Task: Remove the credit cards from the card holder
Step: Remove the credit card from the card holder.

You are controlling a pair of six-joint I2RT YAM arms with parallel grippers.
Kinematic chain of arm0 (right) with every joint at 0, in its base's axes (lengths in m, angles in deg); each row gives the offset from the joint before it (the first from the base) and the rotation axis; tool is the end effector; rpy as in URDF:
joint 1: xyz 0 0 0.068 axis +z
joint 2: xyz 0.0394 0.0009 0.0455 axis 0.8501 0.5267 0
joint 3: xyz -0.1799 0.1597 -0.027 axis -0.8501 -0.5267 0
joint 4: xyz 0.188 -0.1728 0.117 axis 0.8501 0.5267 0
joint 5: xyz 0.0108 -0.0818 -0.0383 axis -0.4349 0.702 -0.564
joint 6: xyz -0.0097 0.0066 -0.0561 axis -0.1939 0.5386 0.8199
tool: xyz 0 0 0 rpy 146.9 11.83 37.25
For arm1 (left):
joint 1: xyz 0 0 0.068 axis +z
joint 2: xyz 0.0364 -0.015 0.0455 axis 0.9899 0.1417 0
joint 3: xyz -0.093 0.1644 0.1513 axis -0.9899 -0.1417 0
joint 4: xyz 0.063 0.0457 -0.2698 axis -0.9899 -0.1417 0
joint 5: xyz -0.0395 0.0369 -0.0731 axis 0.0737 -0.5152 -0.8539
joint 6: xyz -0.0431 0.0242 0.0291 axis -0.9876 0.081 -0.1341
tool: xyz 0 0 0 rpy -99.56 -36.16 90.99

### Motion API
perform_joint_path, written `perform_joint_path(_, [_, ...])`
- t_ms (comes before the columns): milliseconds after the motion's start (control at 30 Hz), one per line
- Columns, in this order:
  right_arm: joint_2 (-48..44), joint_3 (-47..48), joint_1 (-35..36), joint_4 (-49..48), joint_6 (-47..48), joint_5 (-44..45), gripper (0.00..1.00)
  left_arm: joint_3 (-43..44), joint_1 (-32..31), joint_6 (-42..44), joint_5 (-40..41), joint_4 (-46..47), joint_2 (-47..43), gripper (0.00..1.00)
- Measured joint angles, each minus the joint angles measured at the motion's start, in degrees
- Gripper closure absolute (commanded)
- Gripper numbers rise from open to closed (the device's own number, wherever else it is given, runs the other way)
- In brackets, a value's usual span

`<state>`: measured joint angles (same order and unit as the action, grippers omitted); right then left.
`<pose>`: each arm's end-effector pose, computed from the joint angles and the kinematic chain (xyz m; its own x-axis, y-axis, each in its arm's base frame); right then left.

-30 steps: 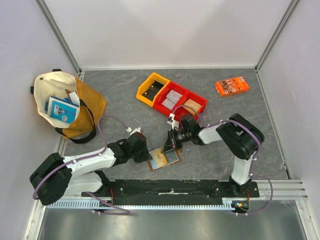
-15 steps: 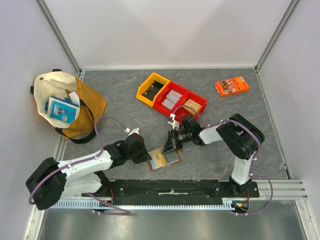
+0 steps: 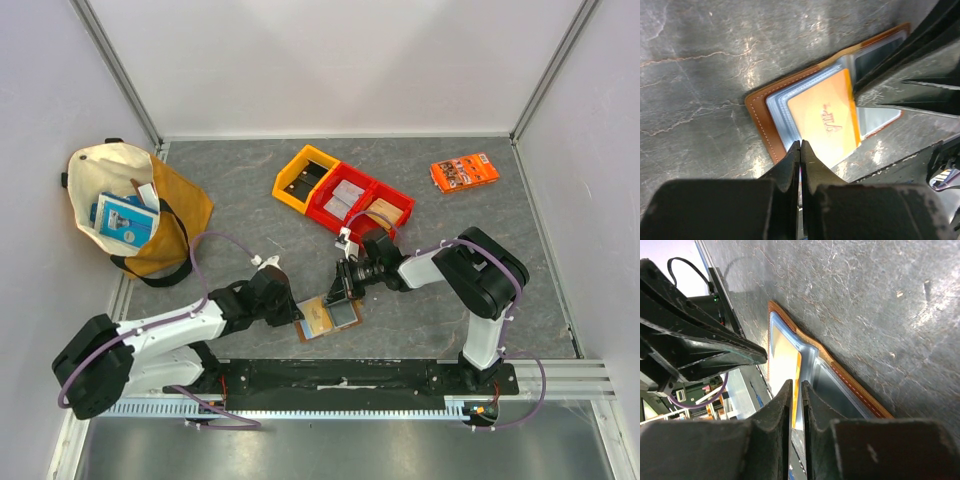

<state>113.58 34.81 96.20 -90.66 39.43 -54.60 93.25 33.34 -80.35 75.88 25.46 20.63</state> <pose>0.2362 0.2227 0.0471 -0.9517 -0.2011 -0.2319 -0.2981 0.4255 0.8544 0.1517 -0.1704 0.1133 -0.9016 -0.2518 -0.3517 -0.0304 0.8479 -0.5292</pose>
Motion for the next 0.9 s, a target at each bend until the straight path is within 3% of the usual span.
perform_joint_path(567, [0.0,-0.35,0.0,0.96,0.7,-0.11,0.86,1.03,0.0,0.22,-1.53,0.63,5.35,0.98])
perform_joint_path(700, [0.0,-0.35,0.0,0.96,0.76,-0.44,0.92,1.49,0.0,0.22,-1.6,0.61,6.01,0.98])
perform_joint_path(767, [0.0,-0.35,-0.02,0.96,0.85,-0.48,1.0,1.62,0.0,0.22,-1.62,0.52,6.16,0.98])
perform_joint_path(900, [0.0,-0.35,-0.2,0.96,1.14,-0.98,1.0,1.9,0.0,0.2,-1.66,0.35,6.56,0.98])
